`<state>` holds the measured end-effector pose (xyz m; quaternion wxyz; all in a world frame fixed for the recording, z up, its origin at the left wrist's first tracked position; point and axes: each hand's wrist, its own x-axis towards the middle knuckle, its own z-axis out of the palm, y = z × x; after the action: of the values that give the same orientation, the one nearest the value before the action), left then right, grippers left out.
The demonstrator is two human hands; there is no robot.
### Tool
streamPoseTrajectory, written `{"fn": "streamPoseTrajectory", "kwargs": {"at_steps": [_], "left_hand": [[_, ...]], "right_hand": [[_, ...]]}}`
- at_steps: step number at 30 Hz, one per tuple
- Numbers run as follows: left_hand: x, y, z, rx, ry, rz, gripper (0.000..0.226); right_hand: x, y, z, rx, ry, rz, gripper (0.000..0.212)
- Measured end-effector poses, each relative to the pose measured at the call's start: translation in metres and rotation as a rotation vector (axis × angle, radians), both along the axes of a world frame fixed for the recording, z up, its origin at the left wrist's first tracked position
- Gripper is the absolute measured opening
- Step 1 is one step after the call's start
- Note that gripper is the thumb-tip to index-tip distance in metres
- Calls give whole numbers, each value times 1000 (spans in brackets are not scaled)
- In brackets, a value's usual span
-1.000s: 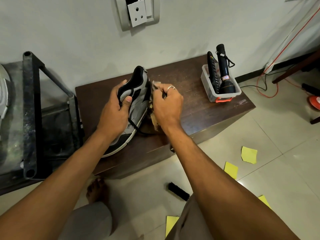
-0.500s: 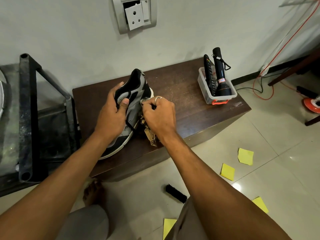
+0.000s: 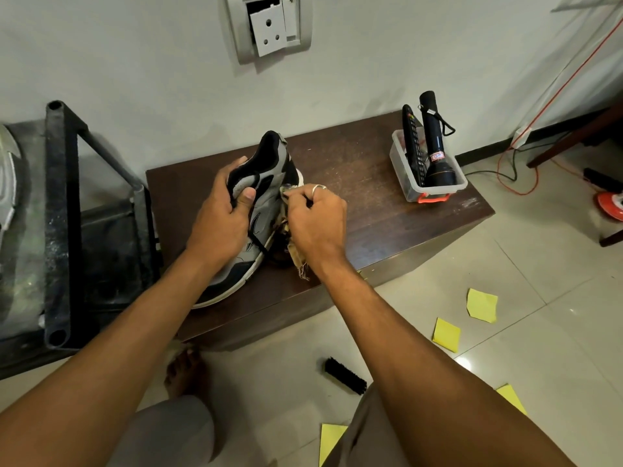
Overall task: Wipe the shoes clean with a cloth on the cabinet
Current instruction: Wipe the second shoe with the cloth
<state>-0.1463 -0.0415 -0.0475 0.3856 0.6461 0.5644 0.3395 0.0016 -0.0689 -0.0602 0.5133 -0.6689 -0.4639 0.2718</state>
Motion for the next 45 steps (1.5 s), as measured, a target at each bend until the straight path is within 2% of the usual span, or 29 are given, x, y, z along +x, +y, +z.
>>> {"fn": "streamPoseTrajectory", "kwargs": {"at_steps": [2, 5, 9, 11, 17, 21, 27, 33, 38, 41, 43, 45], "left_hand": [[-3, 4, 7, -33, 29, 5, 43], [-6, 12, 26, -82, 156, 0, 42], [-4, 17, 48, -85, 423, -10, 50], [3, 15, 51, -88, 468, -5, 54], [17, 3, 43, 5, 410, 39, 61], [14, 5, 40, 30, 432, 43, 58], [17, 1, 40, 56, 422, 23, 56], [14, 3, 37, 74, 413, 26, 53], [17, 0, 37, 66, 393, 41, 49], [14, 3, 34, 69, 320, 66, 42], [11, 6, 33, 68, 290, 43, 37], [9, 11, 33, 78, 279, -32, 35]], "right_hand": [[4, 2, 5, 37, 90, -60, 22], [10, 7, 6, 60, 84, -132, 30], [15, 6, 5, -2, 59, -45, 40], [11, 5, 7, 25, 52, 16, 38], [-1, 12, 18, -34, 90, -48, 40], [-5, 14, 28, 41, 181, -30, 38], [4, 10, 18, 0, 77, -13, 33], [-4, 18, 30, 93, 150, 18, 36], [5, 13, 19, -61, 104, 25, 38], [16, 6, 24, -94, 76, 43, 23], [22, -1, 28, -87, 70, 53, 34], [30, -5, 31, -70, 130, -30, 39]]}}
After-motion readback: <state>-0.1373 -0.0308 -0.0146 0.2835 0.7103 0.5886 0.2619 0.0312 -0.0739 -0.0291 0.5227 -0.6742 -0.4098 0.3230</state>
